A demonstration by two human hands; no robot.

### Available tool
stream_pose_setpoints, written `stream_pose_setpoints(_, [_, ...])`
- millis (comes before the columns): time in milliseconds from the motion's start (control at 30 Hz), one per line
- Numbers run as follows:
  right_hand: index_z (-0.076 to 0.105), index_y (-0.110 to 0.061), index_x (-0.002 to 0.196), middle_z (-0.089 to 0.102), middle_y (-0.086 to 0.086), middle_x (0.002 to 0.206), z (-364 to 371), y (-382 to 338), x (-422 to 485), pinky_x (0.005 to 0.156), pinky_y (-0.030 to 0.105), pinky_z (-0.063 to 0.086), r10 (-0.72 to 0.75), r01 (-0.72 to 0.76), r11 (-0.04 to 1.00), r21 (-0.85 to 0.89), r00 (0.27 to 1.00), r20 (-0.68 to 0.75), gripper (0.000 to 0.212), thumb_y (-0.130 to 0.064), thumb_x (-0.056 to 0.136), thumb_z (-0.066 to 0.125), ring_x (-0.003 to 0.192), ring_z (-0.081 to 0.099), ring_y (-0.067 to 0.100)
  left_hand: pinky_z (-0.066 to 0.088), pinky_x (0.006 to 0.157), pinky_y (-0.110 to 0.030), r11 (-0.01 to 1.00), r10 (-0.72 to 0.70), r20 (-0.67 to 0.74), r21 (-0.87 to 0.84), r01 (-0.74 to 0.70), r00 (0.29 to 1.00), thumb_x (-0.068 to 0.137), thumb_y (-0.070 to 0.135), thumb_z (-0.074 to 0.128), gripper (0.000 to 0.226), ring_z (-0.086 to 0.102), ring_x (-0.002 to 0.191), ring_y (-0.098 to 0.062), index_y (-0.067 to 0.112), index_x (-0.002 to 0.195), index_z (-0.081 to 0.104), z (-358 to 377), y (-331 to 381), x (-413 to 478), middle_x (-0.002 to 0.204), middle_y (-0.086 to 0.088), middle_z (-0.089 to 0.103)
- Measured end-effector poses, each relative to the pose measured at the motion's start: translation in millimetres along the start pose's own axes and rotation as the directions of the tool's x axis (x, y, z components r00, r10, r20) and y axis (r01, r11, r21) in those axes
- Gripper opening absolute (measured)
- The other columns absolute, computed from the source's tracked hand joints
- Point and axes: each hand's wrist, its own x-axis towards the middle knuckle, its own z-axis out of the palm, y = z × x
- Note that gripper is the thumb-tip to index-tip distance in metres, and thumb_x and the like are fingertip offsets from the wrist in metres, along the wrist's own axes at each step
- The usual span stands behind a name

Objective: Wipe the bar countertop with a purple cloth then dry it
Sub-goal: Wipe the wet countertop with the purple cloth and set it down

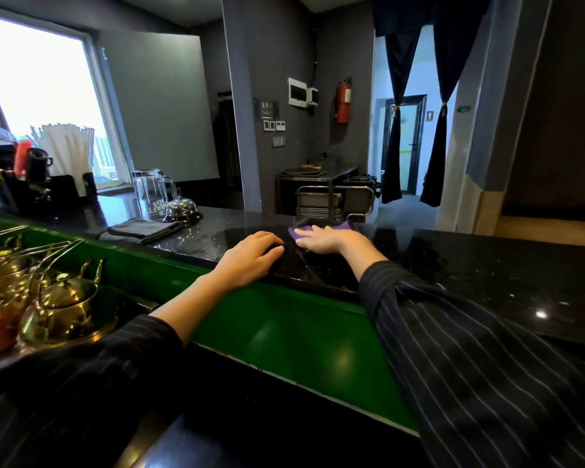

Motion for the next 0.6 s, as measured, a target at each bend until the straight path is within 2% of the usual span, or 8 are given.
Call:
stream_pose_setpoints(67, [0.005,-0.037,0.154,-0.004,-0.001,0.165,-6,12,-2,0.120,0.048,-0.007,-0.022,0.022,1.000,0.022,0.999,0.029,0.055,-0.049,0.103,0.020,0.152,-0.004,0.026,0.024,0.112,-0.041,0.995,0.013,-0.061,0.102,-0.007,0.998,0.098,0.033,0.040,0.034,0.046,0.129,-0.020,0.020,0.124,0.057,-8,-19,-5,0.134,-0.001,0.055])
stream_pose_setpoints(133, [0.004,-0.037,0.154,-0.003,-0.003,0.165,-12,25,7,0.120,0.051,-0.009,0.020,-0.021,1.000,0.013,0.999,0.035,0.056,-0.051,0.102,0.016,0.152,-0.004,0.022,0.016,0.115,-0.050,0.981,-0.055,-0.008,0.184,0.056,0.998,0.097,0.041,0.029,0.043,0.041,0.134,-0.017,0.028,0.130,0.053,-14,-40,-8,0.140,0.004,0.051])
stream_pose_setpoints(233, [0.005,-0.040,0.154,0.001,-0.003,0.165,-15,18,30,0.119,0.057,-0.003,0.133,-0.133,0.991,-0.026,0.991,0.010,0.061,-0.060,0.097,0.015,0.152,0.001,0.025,0.025,0.111,-0.044,0.982,-0.104,0.016,0.161,0.100,0.994,0.088,0.045,0.018,0.054,0.041,0.133,-0.017,0.036,0.133,0.047,-9,-52,-8,0.144,0.007,0.048])
stream_pose_setpoints(300, [0.009,-0.040,0.154,0.006,0.000,0.165,-17,2,42,0.118,0.059,0.002,0.198,-0.199,0.980,-0.026,0.980,-0.016,0.061,-0.061,0.097,0.017,0.151,0.006,0.031,0.026,0.109,-0.042,0.981,-0.111,-0.006,0.158,0.110,0.994,0.086,0.045,0.018,0.055,0.042,0.132,-0.015,0.037,0.131,0.048,-4,-54,-4,0.142,0.008,0.049])
stream_pose_setpoints(367, [0.012,-0.038,0.154,0.009,0.003,0.164,-19,-19,49,0.118,0.060,0.007,0.200,-0.201,0.980,-0.008,0.979,-0.022,0.059,-0.059,0.099,0.019,0.150,0.011,0.035,0.025,0.108,-0.041,0.980,-0.112,-0.030,0.159,0.116,0.993,0.086,0.045,0.017,0.054,0.042,0.131,-0.013,0.038,0.129,0.049,-1,-58,-2,0.141,0.011,0.050])
stream_pose_setpoints(467, [0.012,-0.041,0.153,0.009,0.002,0.164,-19,-53,58,0.117,0.060,0.007,0.110,-0.111,0.993,-0.027,0.994,-0.027,0.056,-0.057,0.100,0.018,0.150,0.011,0.034,0.024,0.107,-0.041,0.980,-0.112,-0.041,0.160,0.118,0.993,0.093,0.042,0.019,0.046,0.042,0.130,-0.011,0.039,0.128,0.049,-2,-64,-1,0.140,0.012,0.049])
stream_pose_setpoints(600, [0.008,-0.044,0.152,-0.001,0.000,0.165,-11,-77,53,0.120,0.055,0.001,-0.130,0.132,0.991,-0.036,0.990,0.061,0.054,-0.056,0.100,0.018,0.151,0.003,0.030,0.023,0.107,-0.042,0.986,-0.085,0.026,0.144,0.081,0.996,0.099,0.038,0.025,0.039,0.039,0.134,-0.014,0.037,0.133,0.045,-8,-65,-1,0.144,0.008,0.045])
